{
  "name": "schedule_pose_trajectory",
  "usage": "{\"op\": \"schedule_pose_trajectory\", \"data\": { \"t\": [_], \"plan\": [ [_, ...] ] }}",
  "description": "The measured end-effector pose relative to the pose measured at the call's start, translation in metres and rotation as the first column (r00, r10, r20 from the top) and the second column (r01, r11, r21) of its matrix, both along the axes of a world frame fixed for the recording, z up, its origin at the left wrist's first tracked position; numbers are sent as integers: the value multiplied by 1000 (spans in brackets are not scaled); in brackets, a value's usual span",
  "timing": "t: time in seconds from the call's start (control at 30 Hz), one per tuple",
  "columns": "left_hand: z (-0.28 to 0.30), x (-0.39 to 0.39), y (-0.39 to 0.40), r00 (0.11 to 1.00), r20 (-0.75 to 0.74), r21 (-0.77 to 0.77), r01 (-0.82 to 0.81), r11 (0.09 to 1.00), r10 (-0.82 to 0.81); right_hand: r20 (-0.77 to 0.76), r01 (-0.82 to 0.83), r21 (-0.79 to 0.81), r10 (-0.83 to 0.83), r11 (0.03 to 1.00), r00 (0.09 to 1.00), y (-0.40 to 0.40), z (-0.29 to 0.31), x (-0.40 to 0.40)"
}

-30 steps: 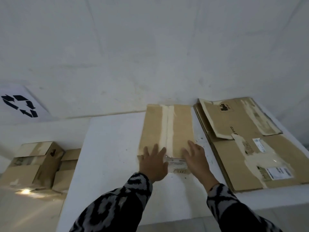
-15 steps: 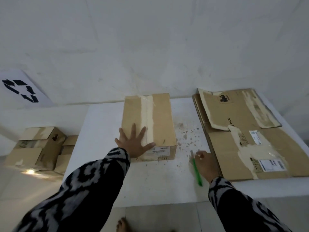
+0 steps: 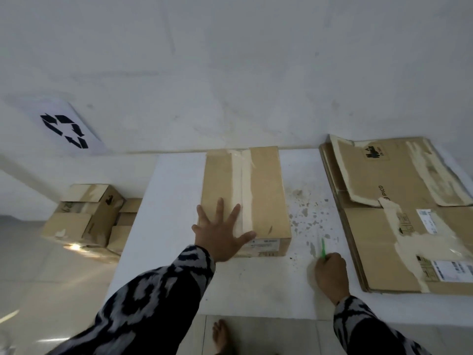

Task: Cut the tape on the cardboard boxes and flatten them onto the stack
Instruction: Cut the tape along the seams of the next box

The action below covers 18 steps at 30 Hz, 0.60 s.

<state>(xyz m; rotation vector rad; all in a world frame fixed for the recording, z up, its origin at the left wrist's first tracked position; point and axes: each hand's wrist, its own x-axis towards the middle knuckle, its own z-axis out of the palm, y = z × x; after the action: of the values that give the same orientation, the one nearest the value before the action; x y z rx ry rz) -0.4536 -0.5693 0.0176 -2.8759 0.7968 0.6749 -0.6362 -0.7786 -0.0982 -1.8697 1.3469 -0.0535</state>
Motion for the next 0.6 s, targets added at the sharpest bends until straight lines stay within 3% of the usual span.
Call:
{"op": "schedule_pose_trajectory", "data": {
  "t": [0.1, 0.2, 0.37, 0.43, 0.6],
  "plan": [
    [0, -20, 9, 1000, 17, 39, -7, 999, 6, 161, 105, 58, -113, 993, 980, -4, 42, 31],
    [6, -17, 13, 998, 48, 10, -29, 1000, 29, 320, 104, 22, -105, 994, 942, -3, 90, 70],
    [7, 83, -6, 953, -34, -344, -293, 892, 300, 511, -67, 8, 53, 998, 858, 18, 146, 136],
    [5, 117, -10, 955, -134, -451, -298, 841, 266, 539, -132, 38, 91, 990, 838, 29, 150, 154],
    [-2, 137, -28, 997, -48, -394, -78, 916, 64, 515, -181, 158, 76, 971, 854, 53, 147, 183]
  ]
}}
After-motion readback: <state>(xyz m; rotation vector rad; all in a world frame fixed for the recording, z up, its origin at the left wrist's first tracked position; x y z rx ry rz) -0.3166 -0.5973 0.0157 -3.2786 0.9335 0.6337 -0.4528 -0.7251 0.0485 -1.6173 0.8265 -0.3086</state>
